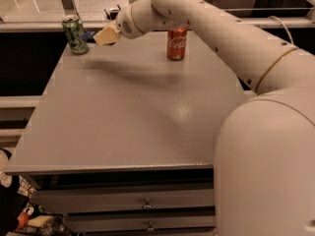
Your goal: Move rxbar blueberry near green can
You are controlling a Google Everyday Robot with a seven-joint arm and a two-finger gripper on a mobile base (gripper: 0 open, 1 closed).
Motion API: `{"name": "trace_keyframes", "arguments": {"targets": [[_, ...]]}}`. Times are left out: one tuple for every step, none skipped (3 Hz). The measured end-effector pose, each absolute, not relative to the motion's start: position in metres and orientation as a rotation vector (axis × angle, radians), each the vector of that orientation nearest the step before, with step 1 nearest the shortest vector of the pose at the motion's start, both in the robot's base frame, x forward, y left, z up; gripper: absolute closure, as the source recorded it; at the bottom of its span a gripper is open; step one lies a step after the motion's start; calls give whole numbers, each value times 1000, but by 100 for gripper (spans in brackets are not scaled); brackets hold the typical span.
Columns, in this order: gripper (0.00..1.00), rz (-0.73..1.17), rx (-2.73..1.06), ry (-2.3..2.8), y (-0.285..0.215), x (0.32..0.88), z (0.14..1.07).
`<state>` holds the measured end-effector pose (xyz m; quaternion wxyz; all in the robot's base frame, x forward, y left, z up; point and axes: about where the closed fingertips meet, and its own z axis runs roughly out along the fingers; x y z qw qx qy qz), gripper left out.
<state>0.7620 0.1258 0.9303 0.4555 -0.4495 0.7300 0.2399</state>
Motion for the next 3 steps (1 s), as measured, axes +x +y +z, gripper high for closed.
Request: {"name": "trace_keyframes", "arguments": {"targets": [[100,613,-1040,1786,133,778,906],[100,598,-997,1808,125,784,887],[86,599,-998,1808,126,785,885]]}}
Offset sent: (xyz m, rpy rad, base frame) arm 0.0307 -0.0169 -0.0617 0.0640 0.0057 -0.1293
